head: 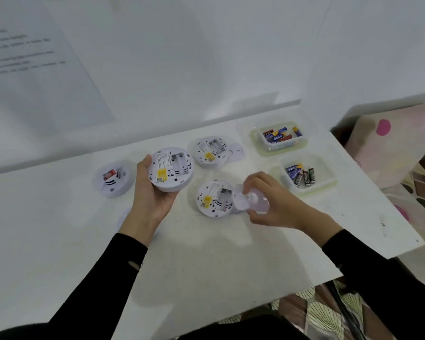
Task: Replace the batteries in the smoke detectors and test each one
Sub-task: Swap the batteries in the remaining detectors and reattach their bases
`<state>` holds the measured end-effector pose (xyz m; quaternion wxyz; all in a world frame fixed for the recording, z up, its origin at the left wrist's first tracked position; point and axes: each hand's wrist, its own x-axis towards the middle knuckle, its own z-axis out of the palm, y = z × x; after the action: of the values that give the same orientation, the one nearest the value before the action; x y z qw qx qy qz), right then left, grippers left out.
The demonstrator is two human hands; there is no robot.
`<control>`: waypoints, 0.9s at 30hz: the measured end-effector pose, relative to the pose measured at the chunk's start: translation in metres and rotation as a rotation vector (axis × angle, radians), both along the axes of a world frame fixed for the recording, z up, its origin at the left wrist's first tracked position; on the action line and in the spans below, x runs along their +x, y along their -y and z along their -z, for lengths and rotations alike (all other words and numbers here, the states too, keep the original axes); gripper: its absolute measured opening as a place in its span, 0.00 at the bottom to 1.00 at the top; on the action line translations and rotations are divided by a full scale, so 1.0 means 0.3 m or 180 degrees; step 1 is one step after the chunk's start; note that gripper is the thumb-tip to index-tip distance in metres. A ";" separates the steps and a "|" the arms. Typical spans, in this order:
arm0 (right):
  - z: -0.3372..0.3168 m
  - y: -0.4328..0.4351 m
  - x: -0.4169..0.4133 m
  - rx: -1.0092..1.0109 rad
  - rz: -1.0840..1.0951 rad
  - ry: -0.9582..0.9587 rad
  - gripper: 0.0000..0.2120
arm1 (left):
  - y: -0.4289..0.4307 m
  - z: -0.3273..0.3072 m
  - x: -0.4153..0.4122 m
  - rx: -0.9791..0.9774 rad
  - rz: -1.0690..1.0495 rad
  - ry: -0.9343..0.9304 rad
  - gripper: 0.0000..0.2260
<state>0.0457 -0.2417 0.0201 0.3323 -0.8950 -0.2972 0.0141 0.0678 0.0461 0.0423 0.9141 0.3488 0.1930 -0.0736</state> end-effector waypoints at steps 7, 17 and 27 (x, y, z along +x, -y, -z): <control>-0.053 -0.336 0.236 0.0109 -0.0214 -0.0553 0.24 | -0.193 -0.025 0.040 0.1022 -0.0230 -0.0265 0.14; 0.049 -0.600 0.484 -0.0891 -0.0365 -0.0858 0.26 | -0.293 -0.003 0.126 0.1859 -0.0077 -0.0635 0.12; 0.082 -0.492 0.540 -0.1949 -0.0241 0.0235 0.28 | -0.262 0.085 0.209 0.2133 0.0236 -0.0749 0.16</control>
<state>0.2078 -0.0941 -0.0046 0.0355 -0.9417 -0.3241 0.0828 0.1304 0.1247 0.0167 0.7172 0.6251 0.2976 -0.0790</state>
